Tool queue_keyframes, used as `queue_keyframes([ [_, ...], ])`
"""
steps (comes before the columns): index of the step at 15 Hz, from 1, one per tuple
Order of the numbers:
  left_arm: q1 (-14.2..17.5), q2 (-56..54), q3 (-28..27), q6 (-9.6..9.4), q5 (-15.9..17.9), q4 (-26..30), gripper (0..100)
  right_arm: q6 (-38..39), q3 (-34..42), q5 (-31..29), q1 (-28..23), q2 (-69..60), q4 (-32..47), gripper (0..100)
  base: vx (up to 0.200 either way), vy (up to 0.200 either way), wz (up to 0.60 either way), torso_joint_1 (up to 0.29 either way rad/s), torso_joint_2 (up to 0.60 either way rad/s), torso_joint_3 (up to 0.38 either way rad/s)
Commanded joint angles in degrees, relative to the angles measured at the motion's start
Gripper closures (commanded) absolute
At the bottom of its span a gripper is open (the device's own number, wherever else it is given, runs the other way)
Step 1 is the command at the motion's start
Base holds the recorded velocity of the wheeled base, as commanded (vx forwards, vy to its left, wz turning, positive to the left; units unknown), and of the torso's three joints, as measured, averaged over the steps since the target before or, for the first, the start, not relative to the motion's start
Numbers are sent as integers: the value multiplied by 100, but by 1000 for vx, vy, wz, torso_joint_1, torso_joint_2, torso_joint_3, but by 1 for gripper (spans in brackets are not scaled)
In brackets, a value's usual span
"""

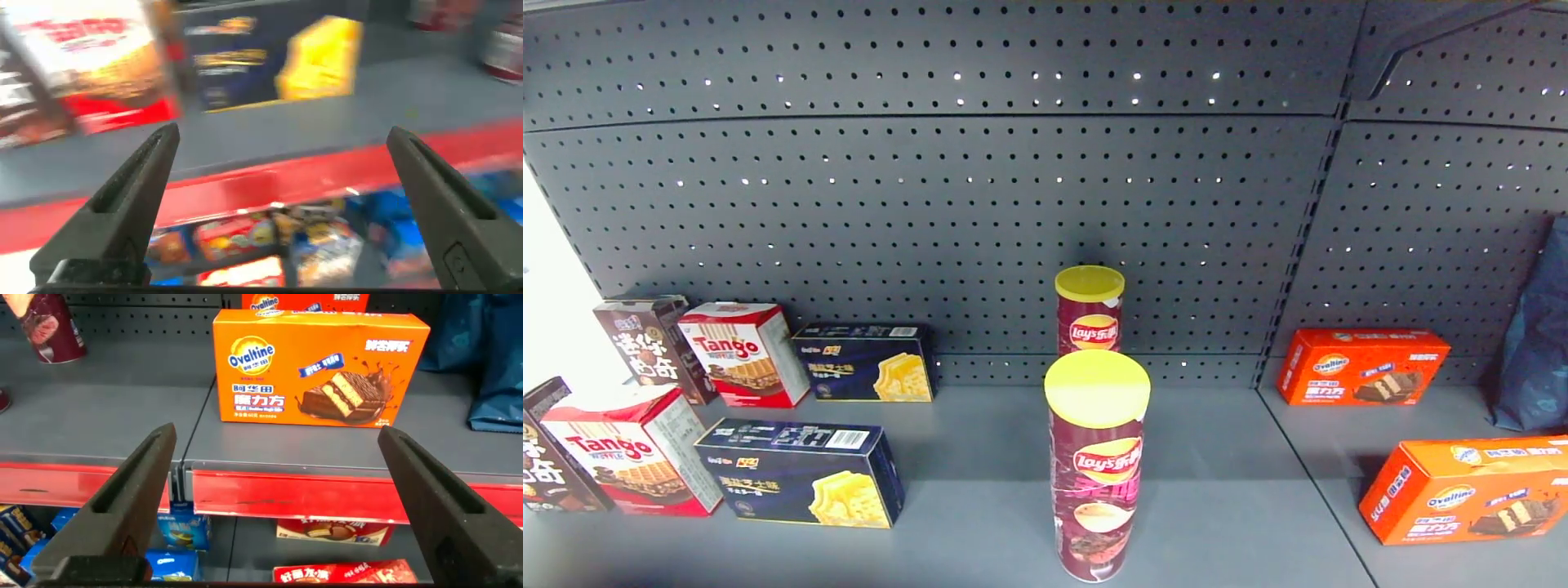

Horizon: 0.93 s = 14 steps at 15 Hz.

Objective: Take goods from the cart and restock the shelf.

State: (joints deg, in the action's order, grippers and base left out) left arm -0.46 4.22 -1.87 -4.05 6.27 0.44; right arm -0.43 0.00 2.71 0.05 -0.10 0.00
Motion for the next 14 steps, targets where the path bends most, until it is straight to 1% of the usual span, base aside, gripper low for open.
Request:
queue_keyframes([
  [1, 143, -158, 90, -193, 77, -158, 0, -1, 0, 2, -5, 10, 0, 0, 0, 0, 0, 0, 0, 0],
  [2, 20, -422, 90, -386, 340, -167, 0, -1, 0, 2, -5, 10, 0, 0, 0, 0, 0, 0, 0, 0],
  [3, 20, -422, 90, -536, 507, -167, 0, -1, 0, 2, 4, 10, 0, 0, 0, 0, 0, 0, 0, 0],
  [4, 20, -422, 81, -580, 516, -158, 0, -1, 0, 2, 4, 10, 0, 0, 0, 0, 0, 0, 0, 0],
  [5, 20, -422, 81, -448, 507, -149, 0, -1, 0, 2, 4, 10, 0, 0, 0, 0, 0, 0, 0, 0],
  [6, 20, -422, 81, 9, 498, -149, 0, -1, 0, 2, 4, 10, 0, 0, 0, 0, 0, 0, 0, 0],
  [7, 20, -422, 99, 238, 498, -211, 0, -1, 0, 2, -5, 10, 0, 0, 0, 0, 0, 0, 0, 0],
  [8, 20, -422, 99, 326, 490, -211, 0, -1, 0, 2, 4, 10, 0, 0, 0, 0, 0, 0, 0, 0],
  [9, 20, -422, 99, 554, 498, -211, 0, -1, 0, 2, 4, 10, 0, 0, 0, 0, 0, 0, 0, 0],
  [10, 20, -422, 90, 598, 498, -193, 0, -1, 0, 2, 4, 10, 0, 0, 0, 0, 0, 0, 0, 0],
  [11, 20, -422, 99, 537, 446, -211, 0, -1, 0, 2, 4, 10, 0, 0, 0, 0, 0, 0, 0, 0],
  [12, 20, -422, 99, 440, 252, -211, 0, -1, 0, 2, 4, 10, 0, 0, 0, 0, 0, 0, 0, 0],
  [13, 29, -422, 160, 361, -407, -132, 0, -1, 0, 2, -5, 10, 0, 0, 0, 0, 0, 0, 0, 0],
  [14, 29, -422, 187, 343, -864, -70, 0, -1, 0, 2, 4, 10, 0, 0, 0, 0, 0, 0, 0, 0],
])
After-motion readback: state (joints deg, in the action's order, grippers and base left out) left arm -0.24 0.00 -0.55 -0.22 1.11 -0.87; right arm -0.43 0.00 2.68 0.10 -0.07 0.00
